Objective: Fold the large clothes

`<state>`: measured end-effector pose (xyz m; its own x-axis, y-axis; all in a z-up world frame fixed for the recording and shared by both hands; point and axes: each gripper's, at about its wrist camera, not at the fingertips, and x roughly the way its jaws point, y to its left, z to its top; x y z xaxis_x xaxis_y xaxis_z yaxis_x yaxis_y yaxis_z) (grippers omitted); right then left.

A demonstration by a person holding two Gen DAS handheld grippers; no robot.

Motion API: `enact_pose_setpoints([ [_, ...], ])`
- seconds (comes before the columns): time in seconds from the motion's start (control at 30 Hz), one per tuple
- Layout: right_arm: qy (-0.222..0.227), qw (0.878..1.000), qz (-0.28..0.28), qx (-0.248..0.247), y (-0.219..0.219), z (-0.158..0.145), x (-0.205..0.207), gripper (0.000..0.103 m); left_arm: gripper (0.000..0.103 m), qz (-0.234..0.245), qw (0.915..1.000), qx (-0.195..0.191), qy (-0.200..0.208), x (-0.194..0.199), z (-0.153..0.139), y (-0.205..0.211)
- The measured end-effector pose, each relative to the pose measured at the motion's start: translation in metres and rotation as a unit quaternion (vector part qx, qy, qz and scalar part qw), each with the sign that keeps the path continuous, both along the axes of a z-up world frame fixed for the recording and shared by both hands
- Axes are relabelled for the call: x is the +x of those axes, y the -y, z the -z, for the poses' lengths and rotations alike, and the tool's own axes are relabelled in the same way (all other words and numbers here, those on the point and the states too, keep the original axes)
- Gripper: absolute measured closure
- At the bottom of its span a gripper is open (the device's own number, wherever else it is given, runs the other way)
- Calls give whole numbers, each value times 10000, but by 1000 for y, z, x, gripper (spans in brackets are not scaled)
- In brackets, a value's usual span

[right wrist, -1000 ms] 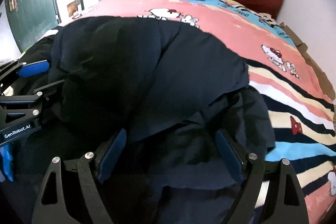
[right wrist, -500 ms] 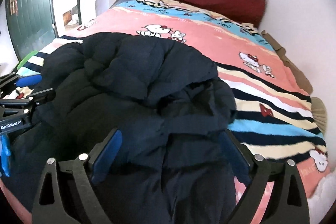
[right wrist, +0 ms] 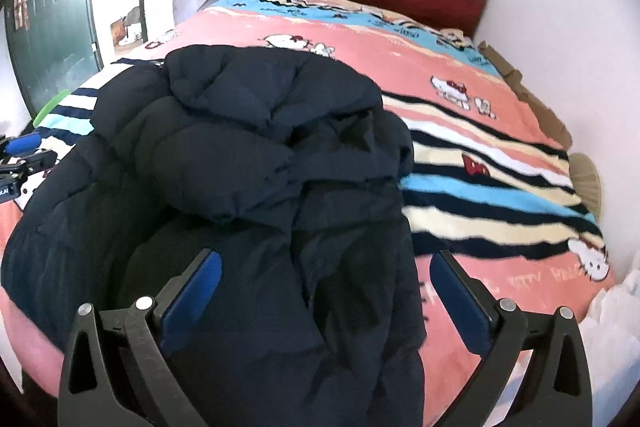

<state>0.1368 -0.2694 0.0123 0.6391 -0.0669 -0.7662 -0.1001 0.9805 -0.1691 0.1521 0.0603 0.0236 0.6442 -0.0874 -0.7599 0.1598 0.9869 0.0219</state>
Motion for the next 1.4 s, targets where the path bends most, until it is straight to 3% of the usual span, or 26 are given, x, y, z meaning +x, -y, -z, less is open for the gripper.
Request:
enact_pose_setpoints([
  [0.4, -197, 9924, 1074, 563, 92, 11, -23, 1, 36, -760, 9963, -188, -343, -37, 10, -83],
  [0.57, -479, 9856, 1284, 995, 122, 20, -32, 1, 36, -793, 9919, -807, -580, -45, 22, -104],
  [0.8, -1097, 9689, 1273, 1815, 140, 48, -33, 1, 35, -609, 9781, -1724, -996, -45, 53, -110],
  [1.13, -1844, 9511, 992, 2272, 129, 91, -24, 1, 31, -669, 9458, -2830, -1444, -46, 99, -129],
  [1.2, -1948, 9454, 939, 2439, 129, 98, -24, 1, 31, -572, 9289, -3299, -1584, -49, 107, -134],
  [1.4, -2207, 9313, 720, 2809, 121, 117, -22, 1, 30, 23, 8953, -4047, -1862, -61, 122, -125],
])
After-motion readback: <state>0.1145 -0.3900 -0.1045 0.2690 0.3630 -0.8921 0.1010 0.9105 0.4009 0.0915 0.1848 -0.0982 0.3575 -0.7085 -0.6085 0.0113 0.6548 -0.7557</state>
